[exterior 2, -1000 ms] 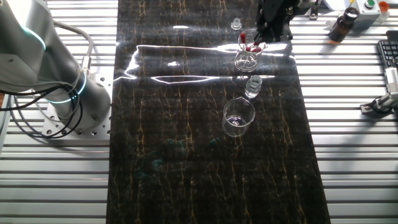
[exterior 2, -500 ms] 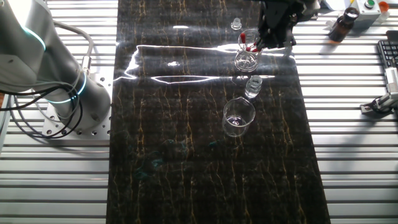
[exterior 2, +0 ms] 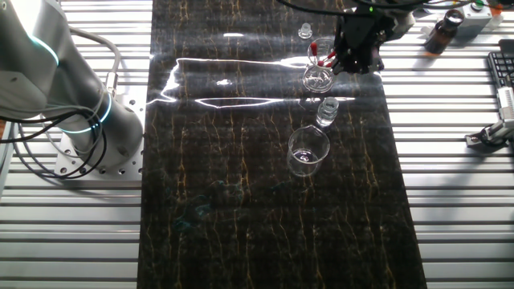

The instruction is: Transfer liquid using a dropper

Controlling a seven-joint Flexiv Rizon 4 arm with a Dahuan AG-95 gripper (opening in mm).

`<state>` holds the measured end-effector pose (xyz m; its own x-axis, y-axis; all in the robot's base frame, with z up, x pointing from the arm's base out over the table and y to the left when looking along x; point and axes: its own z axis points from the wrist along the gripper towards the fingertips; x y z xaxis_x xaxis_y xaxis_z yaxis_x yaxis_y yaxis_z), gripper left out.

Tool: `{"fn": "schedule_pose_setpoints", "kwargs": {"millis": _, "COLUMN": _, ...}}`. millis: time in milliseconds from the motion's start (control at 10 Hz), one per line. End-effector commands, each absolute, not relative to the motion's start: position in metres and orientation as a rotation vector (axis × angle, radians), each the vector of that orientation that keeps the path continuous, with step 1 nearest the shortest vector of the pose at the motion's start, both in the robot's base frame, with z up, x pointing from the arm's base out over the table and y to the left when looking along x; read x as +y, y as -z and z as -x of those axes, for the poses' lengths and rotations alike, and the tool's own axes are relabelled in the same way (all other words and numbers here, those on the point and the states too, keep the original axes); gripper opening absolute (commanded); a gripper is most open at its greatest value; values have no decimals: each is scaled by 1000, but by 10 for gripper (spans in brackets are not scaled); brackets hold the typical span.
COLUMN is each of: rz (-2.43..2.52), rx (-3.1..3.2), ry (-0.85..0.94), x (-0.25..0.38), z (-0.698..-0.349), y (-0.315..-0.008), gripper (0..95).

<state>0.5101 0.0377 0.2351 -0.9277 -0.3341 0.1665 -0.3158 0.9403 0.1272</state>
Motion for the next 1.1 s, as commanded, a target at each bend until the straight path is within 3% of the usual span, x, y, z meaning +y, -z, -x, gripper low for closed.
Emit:
{"fn": "schedule_pose_setpoints", "kwargs": {"millis": 100, "rz": -497, "rx": -2911, "ry": 140, "x": 36, "z": -510, "y": -233, "gripper": 0}}
{"fn": "schedule_pose_setpoints", "kwargs": {"millis": 1100, "rz": -549, "rx": -2899, "ry": 106, "x": 21, "z": -512, "y": -218, "gripper": 0}}
